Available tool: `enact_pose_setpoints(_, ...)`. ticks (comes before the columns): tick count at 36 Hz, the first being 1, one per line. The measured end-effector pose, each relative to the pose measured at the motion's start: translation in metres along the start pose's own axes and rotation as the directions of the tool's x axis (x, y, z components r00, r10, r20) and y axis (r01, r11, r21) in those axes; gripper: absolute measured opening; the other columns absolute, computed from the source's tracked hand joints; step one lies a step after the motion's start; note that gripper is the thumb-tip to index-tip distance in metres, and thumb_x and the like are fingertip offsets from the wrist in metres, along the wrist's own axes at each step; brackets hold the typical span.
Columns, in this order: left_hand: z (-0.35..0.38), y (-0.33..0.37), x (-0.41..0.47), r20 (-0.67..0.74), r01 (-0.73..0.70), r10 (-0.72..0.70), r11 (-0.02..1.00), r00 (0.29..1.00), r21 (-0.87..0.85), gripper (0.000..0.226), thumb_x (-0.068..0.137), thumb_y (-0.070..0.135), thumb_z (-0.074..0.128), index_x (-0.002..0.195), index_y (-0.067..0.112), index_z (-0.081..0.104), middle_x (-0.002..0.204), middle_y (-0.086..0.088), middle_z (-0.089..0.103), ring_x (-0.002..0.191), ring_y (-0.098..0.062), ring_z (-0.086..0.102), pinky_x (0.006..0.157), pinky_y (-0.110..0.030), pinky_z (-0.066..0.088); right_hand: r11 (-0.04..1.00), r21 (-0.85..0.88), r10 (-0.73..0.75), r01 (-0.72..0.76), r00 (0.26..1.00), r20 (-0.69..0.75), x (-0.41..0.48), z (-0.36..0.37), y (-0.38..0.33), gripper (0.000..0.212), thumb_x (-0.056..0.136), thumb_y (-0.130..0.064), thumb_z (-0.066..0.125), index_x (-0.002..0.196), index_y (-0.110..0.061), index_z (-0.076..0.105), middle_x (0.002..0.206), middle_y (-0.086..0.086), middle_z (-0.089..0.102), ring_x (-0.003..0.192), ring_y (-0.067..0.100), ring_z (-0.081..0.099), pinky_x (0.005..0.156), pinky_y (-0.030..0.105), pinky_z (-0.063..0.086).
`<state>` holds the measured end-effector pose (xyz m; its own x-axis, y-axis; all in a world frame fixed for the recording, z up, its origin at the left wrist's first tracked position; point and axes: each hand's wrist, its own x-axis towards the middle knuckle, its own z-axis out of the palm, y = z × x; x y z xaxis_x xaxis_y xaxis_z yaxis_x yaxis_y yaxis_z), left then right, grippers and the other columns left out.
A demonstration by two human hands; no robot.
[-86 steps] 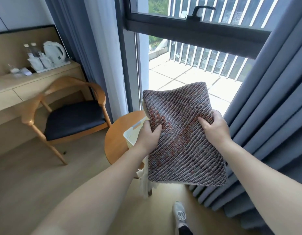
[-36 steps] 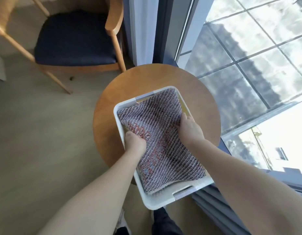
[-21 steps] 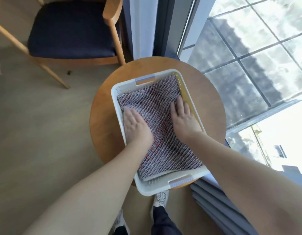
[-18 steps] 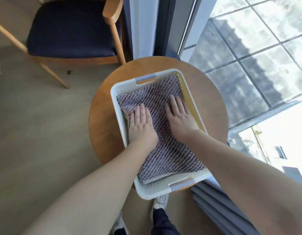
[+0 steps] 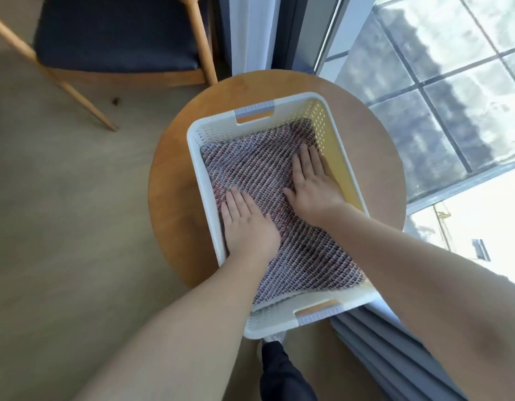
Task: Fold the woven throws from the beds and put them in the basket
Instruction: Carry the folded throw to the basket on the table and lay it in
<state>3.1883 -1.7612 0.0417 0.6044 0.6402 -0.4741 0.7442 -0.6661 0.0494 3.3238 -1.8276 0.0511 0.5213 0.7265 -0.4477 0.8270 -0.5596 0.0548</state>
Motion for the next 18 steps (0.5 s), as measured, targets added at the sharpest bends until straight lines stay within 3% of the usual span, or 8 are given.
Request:
enact_pose_setpoints(6, 0.017, 0.001, -0.045, 0.031, -0.032, 0.034, 0.999, 0.999, -0.044, 0.07, 0.098, 0.045, 0.009, 0.147, -0.001, -0.013, 0.156, -0.02, -0.016, 0.145, -0.03, -0.016, 0.117, -0.044, -0.011, 0.992, -0.083, -0.092, 0.099, 0.992, 0.084, -0.073, 0.04, 0.006, 0.081, 0.095, -0.06, 0.0, 0.149, -0.002, -0.016, 0.152, 0.015, -0.031, 0.144, 0.03, -0.026, 0.114, 0.045, -0.019)
enact_pose_setpoints(12, 0.027, 0.001, -0.04, 0.043, -0.02, 0.021, 1.0, 0.999, -0.021, 0.072, 0.098, 0.048, 0.007, 0.144, -0.002, -0.017, 0.156, -0.02, -0.016, 0.144, -0.031, -0.017, 0.117, -0.044, -0.012, 0.986, -0.132, -0.086, 0.106, 0.985, 0.152, -0.069, 0.054, 0.007, 0.084, 0.093, -0.063, -0.003, 0.147, -0.002, -0.021, 0.152, 0.017, -0.033, 0.142, 0.031, -0.03, 0.117, 0.047, -0.013)
enact_pose_setpoints(18, -0.005, 0.0, -0.042, 0.153, -0.014, 0.034, 0.991, 0.988, -0.133, 0.07, 0.1, 0.045, 0.013, 0.148, -0.001, -0.01, 0.157, -0.017, -0.015, 0.145, -0.029, -0.015, 0.118, -0.041, -0.01, 0.997, -0.023, -0.063, 0.069, 0.98, 0.19, -0.08, 0.014, 0.001, 0.076, 0.1, -0.053, 0.017, 0.153, -0.004, -0.007, 0.16, 0.016, -0.016, 0.146, 0.03, -0.02, 0.119, 0.042, -0.008)
